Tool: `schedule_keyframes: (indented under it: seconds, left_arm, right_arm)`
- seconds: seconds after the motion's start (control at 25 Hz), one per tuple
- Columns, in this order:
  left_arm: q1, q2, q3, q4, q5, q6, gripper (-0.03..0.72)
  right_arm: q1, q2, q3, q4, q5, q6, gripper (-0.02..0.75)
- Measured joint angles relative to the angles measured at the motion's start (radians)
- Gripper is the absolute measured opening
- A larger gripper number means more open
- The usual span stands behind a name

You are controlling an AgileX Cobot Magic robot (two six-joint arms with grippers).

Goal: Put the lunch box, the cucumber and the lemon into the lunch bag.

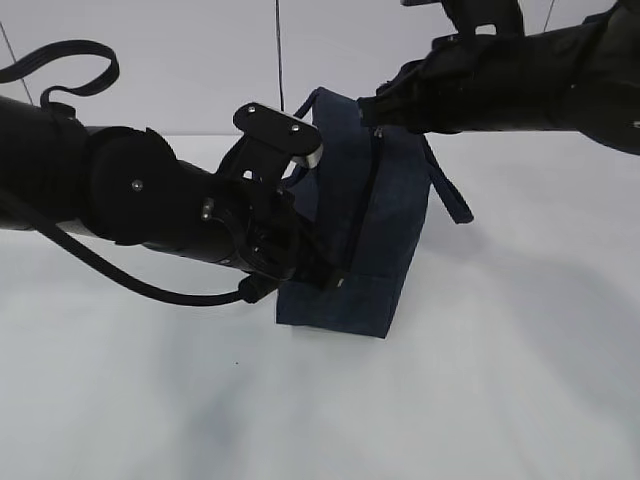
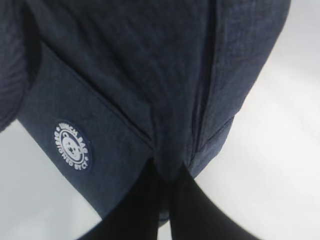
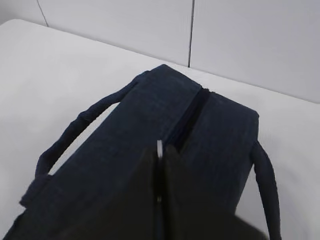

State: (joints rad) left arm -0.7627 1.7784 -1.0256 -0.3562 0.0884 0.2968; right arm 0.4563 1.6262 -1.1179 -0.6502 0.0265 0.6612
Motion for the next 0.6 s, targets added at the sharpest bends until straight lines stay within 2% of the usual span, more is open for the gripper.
schedule_keyframes:
  seconds: [0.6]
  left_arm:
    - [0.0, -0.002, 0.0, 0.002, 0.015, 0.001, -0.002]
  right_arm:
    - [-0.032, 0.107, -0.134, 0.004, 0.048, 0.054, 0.006]
